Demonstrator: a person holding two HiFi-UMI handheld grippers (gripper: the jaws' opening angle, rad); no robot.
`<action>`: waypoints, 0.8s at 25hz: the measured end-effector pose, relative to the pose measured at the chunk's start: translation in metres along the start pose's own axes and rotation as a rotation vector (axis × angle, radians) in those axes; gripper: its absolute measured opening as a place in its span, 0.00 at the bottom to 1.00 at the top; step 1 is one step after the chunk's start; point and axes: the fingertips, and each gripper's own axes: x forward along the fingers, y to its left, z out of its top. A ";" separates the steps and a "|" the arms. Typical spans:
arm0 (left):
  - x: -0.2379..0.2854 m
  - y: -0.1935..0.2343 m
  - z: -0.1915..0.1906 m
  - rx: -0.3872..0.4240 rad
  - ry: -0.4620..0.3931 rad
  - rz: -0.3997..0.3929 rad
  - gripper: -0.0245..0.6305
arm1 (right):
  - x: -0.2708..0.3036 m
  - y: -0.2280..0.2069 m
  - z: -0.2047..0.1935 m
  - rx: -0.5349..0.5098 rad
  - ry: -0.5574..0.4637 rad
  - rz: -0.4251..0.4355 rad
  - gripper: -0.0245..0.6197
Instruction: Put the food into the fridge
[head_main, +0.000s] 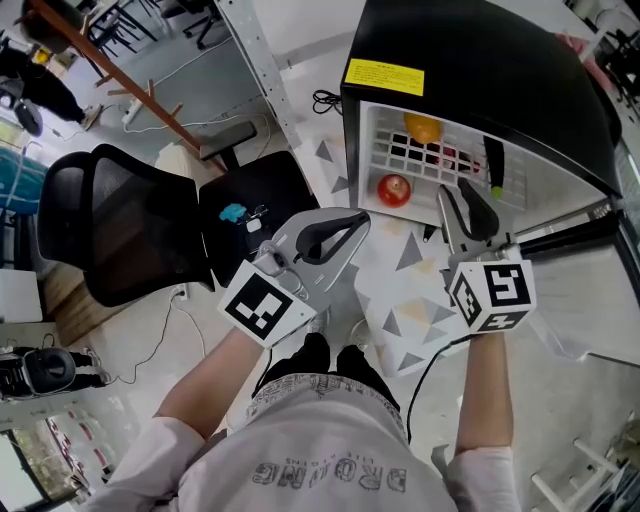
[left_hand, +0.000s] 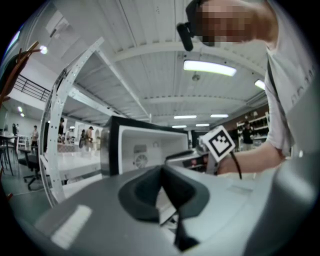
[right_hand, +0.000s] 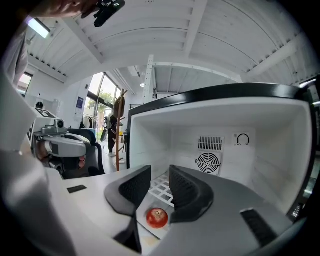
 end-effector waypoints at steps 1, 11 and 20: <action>0.000 -0.001 0.001 0.002 -0.001 -0.001 0.05 | -0.003 0.001 -0.001 0.006 -0.002 0.001 0.21; -0.002 -0.009 0.004 0.007 -0.003 0.002 0.05 | -0.025 0.017 -0.008 0.055 0.002 0.028 0.11; -0.006 -0.012 0.003 0.011 0.005 0.008 0.05 | -0.046 0.017 -0.012 0.083 -0.004 0.014 0.07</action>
